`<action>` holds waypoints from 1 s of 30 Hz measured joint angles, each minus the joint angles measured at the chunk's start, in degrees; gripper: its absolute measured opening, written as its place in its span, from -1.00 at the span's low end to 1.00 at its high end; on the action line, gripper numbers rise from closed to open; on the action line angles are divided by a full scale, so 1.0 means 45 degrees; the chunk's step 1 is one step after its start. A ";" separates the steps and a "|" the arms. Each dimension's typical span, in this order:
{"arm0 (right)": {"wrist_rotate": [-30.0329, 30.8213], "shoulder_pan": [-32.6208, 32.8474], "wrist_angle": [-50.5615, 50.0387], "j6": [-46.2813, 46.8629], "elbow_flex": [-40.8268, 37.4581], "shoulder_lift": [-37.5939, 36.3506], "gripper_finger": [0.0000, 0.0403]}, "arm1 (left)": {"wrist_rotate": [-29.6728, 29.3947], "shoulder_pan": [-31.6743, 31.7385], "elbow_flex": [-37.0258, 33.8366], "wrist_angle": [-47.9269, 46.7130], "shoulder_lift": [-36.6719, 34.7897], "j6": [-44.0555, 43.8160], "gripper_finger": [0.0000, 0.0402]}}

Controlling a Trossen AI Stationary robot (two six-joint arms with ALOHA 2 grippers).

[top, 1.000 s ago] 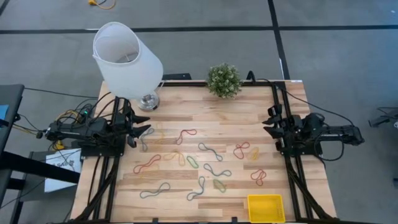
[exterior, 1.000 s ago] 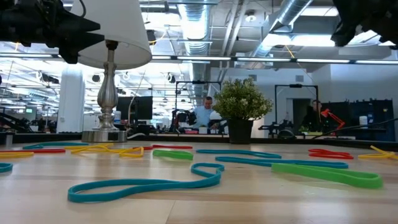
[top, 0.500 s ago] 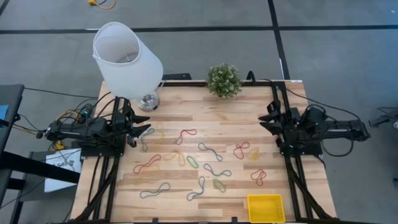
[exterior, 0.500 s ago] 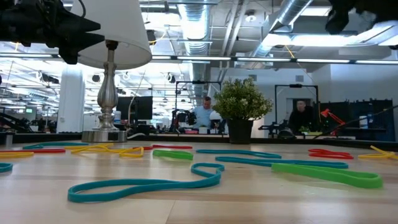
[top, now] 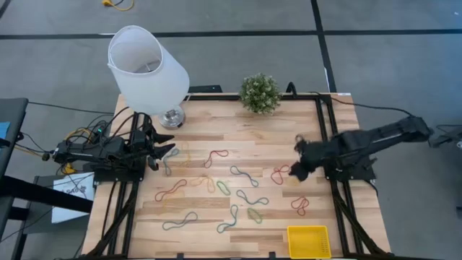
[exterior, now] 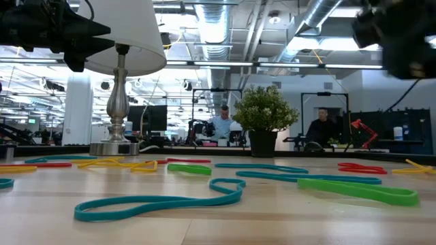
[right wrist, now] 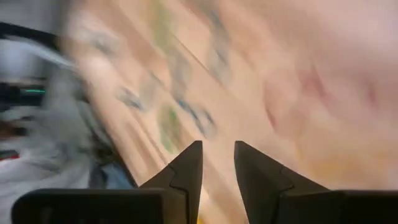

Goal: Pick and place rubber bands into bin
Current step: Put the red rubber band into the yellow basket

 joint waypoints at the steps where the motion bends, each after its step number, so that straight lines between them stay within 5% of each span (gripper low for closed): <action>1: -0.0285 0.0373 -0.0173 0.0949 0.0055 0.0500 -0.57 | 0.0002 0.0000 0.0000 0.0000 0.0000 -0.0070 -0.19; 7: -0.2043 0.2217 -0.1575 0.4755 0.0050 0.3412 -0.57 | 0.0002 0.0000 0.0000 0.0002 -0.0005 -0.0211 -0.19; 14: -0.2910 0.3154 -0.1213 0.4748 0.0050 0.6021 -0.57 | 0.0007 0.0000 0.0000 -0.0009 0.0000 -0.0249 -0.19; 30: -0.3728 0.2818 -0.0299 0.3724 0.0088 0.8646 -0.57 | 0.0017 0.0000 0.0000 0.0015 0.0000 -0.0712 -0.19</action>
